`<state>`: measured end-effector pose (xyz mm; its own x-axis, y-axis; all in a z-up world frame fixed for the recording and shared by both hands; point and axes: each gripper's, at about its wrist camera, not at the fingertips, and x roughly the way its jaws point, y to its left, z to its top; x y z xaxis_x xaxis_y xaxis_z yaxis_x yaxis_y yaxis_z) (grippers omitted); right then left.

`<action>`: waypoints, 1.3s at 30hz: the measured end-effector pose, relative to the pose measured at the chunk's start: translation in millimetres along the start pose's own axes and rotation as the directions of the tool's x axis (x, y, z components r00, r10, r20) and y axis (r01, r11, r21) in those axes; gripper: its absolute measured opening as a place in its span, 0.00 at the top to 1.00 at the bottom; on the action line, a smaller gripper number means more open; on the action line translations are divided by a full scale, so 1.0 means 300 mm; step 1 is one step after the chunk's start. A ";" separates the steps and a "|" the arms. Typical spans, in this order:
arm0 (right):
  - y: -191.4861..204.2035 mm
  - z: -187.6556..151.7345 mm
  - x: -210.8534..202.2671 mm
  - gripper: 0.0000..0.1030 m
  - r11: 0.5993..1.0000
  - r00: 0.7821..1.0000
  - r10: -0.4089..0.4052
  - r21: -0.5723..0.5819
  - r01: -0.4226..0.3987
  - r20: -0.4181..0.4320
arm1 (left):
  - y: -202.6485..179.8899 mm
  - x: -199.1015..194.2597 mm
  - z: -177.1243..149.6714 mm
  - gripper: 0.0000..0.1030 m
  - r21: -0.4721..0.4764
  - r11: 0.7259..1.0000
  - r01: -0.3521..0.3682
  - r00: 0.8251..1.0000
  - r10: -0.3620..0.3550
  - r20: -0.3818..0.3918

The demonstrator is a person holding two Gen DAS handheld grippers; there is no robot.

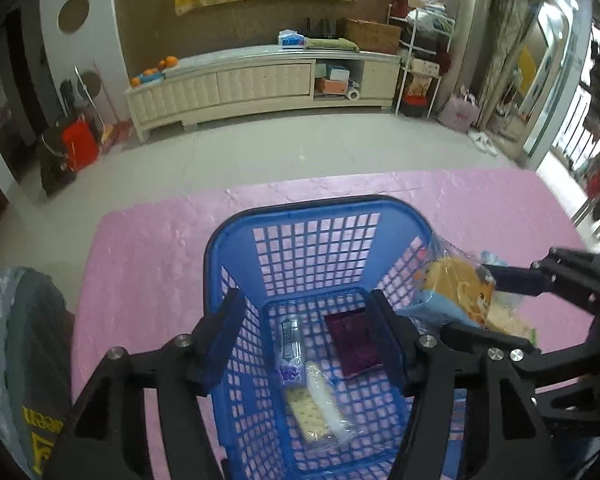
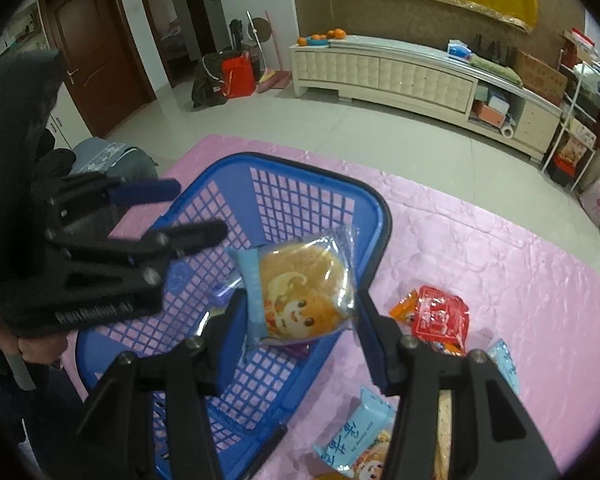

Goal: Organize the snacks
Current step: 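Carry the tube and bun bag over the basket and release both, then withdraw both tools from the basket toward the remaining snacks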

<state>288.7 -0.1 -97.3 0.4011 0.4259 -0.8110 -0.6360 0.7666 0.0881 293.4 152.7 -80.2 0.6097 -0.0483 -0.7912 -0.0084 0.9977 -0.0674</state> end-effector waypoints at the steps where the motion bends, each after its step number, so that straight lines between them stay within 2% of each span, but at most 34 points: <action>1: 0.001 0.003 -0.007 0.45 1.000 1.000 -0.001 0.002 0.001 0.003 | 0.010 -0.014 -0.004 0.35 -0.018 1.000 0.010 1.000 -0.010 0.000; 8: 0.034 0.024 -0.074 0.44 1.000 1.000 -0.006 0.005 0.006 0.022 | 0.047 -0.114 -0.057 0.34 -0.032 0.999 -0.019 1.000 0.019 0.013; 10: 0.054 0.030 -0.075 0.44 1.000 1.000 -0.004 0.000 0.004 0.022 | 0.058 -0.139 -0.088 0.33 -0.033 0.999 -0.012 1.000 0.012 0.006; 11: 0.068 0.030 -0.072 0.44 1.000 1.000 0.000 -0.001 0.000 0.022 | 0.061 -0.143 -0.092 0.29 -0.027 1.000 -0.014 1.000 0.014 0.005; 15: 0.131 0.035 -0.036 0.44 1.000 1.000 0.003 -0.016 -0.003 0.001 | 0.076 -0.151 -0.133 0.27 0.012 0.998 -0.056 0.998 0.056 -0.003; 18: 0.179 0.039 -0.001 0.44 0.999 1.000 -0.016 -0.045 0.015 -0.015 | 0.103 -0.141 -0.150 0.27 -0.003 0.998 -0.067 0.998 0.067 -0.018; 21: 0.208 0.046 0.049 0.44 0.992 0.995 -0.090 -0.087 0.087 -0.032 | 0.131 -0.136 -0.158 0.27 -0.027 0.998 -0.057 0.998 0.057 -0.021; 24: 0.203 0.048 0.088 0.44 0.996 0.996 -0.064 -0.059 0.060 -0.065 | 0.156 -0.131 -0.162 0.27 -0.041 0.998 -0.057 0.998 0.056 -0.020; 29: 0.219 0.047 0.107 0.43 0.990 0.990 -0.120 -0.087 0.114 -0.067 | 0.191 -0.119 -0.166 0.27 -0.073 0.996 -0.052 0.998 0.050 -0.029; 32: 0.209 0.053 0.111 0.35 0.990 0.989 -0.128 -0.076 0.122 -0.069 | 0.186 -0.124 -0.165 0.27 -0.082 0.995 -0.053 0.998 0.051 -0.032; 34: 0.194 0.053 0.084 0.21 0.991 0.991 -0.131 -0.038 0.130 -0.040 | 0.183 -0.143 -0.171 0.27 -0.092 0.995 -0.046 0.999 0.044 -0.022; 36: 0.180 0.054 0.047 0.17 0.995 0.994 -0.104 0.000 0.104 -0.014 | 0.182 -0.177 -0.177 0.27 -0.104 0.994 -0.041 0.999 0.041 0.000; 39: 0.172 0.056 -0.023 0.15 0.997 0.997 -0.071 0.029 0.071 0.021 | 0.160 -0.247 -0.175 0.27 -0.095 0.995 -0.038 0.998 0.042 0.044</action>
<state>264.1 44.6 -77.4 0.4593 0.3803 -0.8027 -0.5865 0.8085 0.0474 206.3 201.5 -56.7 0.6432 -0.0044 -0.7656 -0.1066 0.9897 -0.0952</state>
